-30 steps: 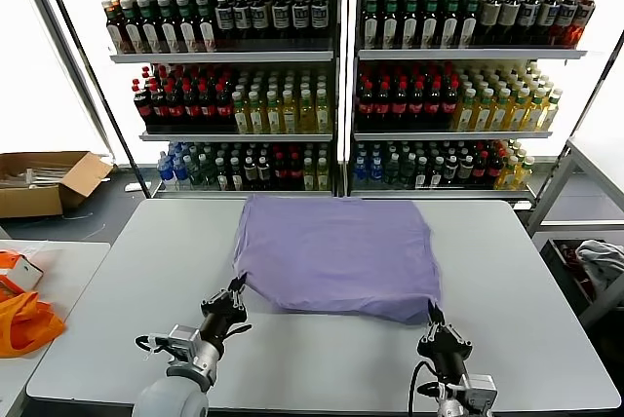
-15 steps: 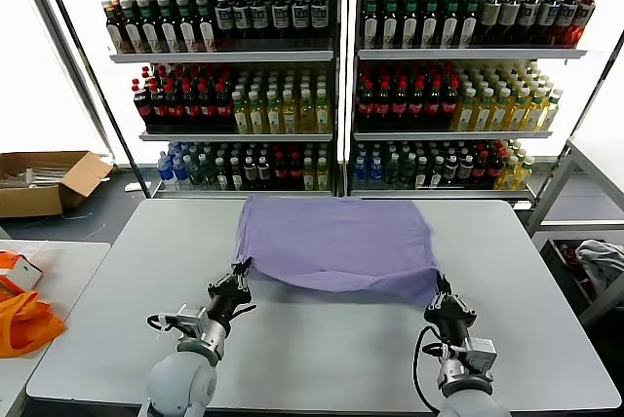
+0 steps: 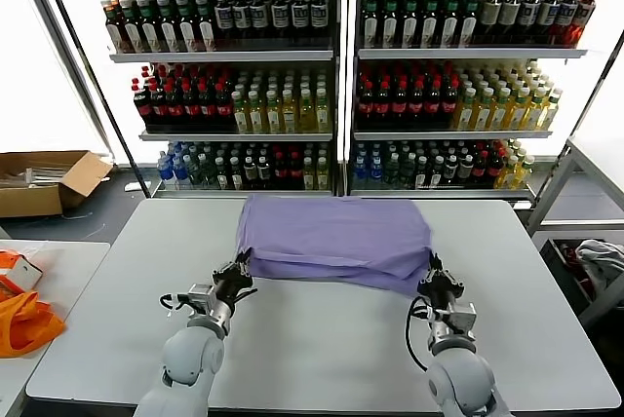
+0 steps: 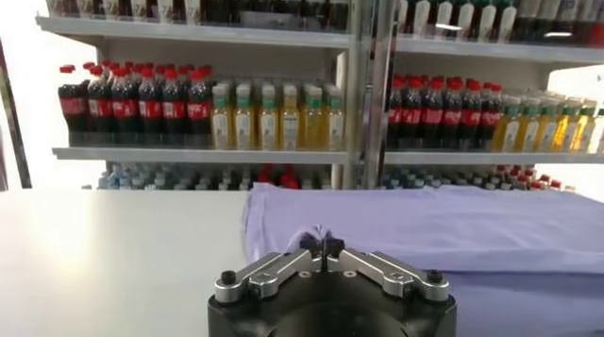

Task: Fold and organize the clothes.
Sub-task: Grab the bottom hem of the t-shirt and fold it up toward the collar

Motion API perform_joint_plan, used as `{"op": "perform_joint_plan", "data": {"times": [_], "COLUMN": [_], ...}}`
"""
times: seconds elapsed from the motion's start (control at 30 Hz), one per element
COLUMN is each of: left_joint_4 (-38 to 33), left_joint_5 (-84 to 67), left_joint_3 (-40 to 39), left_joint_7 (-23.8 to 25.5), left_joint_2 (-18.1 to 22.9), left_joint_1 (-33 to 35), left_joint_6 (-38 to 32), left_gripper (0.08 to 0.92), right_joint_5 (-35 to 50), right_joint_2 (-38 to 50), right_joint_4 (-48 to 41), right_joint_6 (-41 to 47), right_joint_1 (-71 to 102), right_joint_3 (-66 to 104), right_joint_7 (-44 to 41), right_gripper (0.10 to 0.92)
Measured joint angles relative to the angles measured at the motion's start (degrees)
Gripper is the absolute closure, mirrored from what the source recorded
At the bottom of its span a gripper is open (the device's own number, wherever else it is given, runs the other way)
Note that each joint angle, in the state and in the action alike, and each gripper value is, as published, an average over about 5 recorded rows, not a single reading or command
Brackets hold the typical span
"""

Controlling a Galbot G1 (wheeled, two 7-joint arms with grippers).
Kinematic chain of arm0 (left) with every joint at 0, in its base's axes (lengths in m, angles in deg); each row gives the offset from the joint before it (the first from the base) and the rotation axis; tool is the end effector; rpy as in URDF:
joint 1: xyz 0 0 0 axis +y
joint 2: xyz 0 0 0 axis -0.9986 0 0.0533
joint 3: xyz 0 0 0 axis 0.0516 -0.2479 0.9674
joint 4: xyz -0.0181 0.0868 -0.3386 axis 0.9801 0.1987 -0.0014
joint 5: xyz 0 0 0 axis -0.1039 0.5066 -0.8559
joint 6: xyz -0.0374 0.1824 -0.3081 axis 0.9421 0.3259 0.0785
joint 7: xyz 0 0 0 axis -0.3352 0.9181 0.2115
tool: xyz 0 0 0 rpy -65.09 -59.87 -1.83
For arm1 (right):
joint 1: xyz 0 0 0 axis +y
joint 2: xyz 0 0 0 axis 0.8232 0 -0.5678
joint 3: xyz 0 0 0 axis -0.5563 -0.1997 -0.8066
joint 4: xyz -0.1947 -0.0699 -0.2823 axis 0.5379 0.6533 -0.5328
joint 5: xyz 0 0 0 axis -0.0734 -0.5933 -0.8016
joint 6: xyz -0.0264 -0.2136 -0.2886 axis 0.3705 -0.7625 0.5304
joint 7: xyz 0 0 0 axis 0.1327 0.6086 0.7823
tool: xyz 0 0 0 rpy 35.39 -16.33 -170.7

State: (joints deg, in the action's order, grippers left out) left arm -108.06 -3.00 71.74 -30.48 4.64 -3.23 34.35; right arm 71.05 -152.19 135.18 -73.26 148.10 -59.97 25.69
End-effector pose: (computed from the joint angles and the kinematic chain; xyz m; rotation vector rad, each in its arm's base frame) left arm 0.3586 0.0177 -0.3409 -0.2209 -2.8681 0.0397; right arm 0.3336 -0.0128 -0.3191 -0.1810 -2.9554 0.0498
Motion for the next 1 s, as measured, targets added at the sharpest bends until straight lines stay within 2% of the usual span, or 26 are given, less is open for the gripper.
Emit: {"op": "perform_joint_plan", "data": {"times": [0.33,0.43,0.53,1.0], "left_joint_4": [5.3,6.1,6.5,4.2], "left_joint_5": [0.0,0.0,0.2,1.3], "left_joint_3": [-1.3,-1.5,-1.6,-2.0], "left_joint_7": [0.1,0.0,-0.1,-1.3], "left_joint_2": [-1.1,-1.3,-1.4,-1.3], "left_joint_1": [-4.5,-5.2,-5.5,-3.7], "left_joint_6": [-1.0,-1.0,-1.0,1.6], "left_gripper": [0.916,0.915,0.889,0.493], "right_joint_5": [-0.7,-0.9,-1.0,2.9], "right_joint_2": [-0.7,-0.8,-1.0,-1.7], "right_joint_4": [-4.9,-5.4,-5.6,-3.2], "right_joint_6": [1.0,1.8,2.7,6.8], "right_joint_1": [-5.4,-6.0,-6.3,-5.2], "right_joint_3": [-1.8,-2.1,-2.1,-0.8], "right_joint_7": [-0.5,-0.8,-1.1,3.3], "right_gripper": [0.918,0.885,0.809,0.402]}}
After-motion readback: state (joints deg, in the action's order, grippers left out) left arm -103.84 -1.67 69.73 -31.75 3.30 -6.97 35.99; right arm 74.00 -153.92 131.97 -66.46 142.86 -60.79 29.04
